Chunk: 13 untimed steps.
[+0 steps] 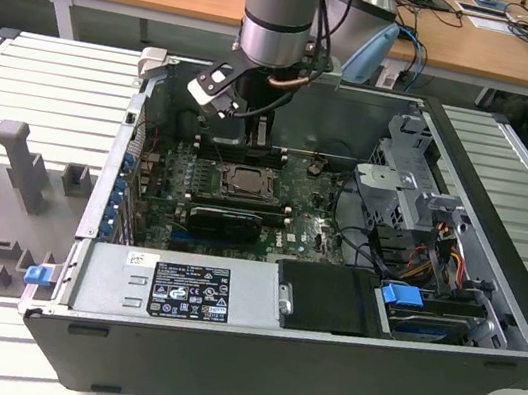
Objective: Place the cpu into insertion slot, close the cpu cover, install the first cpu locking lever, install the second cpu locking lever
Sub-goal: 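Install the first cpu locking lever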
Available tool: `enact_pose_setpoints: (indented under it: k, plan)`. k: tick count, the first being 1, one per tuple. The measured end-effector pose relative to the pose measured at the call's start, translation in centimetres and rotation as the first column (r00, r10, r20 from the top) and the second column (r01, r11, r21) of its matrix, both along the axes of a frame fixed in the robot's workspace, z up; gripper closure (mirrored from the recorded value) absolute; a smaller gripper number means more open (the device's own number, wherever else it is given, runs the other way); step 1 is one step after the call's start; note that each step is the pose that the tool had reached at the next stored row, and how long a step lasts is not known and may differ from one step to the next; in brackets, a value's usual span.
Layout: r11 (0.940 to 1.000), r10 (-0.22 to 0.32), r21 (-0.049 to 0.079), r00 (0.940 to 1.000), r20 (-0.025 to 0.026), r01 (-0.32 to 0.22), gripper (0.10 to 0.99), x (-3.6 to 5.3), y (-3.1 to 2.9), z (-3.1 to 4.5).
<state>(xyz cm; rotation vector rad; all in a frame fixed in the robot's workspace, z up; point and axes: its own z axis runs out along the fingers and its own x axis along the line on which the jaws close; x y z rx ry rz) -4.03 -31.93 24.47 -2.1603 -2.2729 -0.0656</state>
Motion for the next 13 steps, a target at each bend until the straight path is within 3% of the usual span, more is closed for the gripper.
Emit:
enact_pose_setpoints:
  k: [1,4,10,13]
  plan:
    - [1.0000,0.000,0.000,1.0000,0.0000,0.000,0.980,0.00,0.00,0.12]
    - [1.0000,0.000,0.000,1.0000,0.0000,0.000,0.980,0.00,0.00,1.90]
    - [1.0000,0.000,0.000,1.0000,0.0001,0.000,0.980,0.00,0.00,2.51]
    - [0.9989,0.046,0.000,0.9989,0.0000,-0.046,0.980,0.00,0.00,2.51]
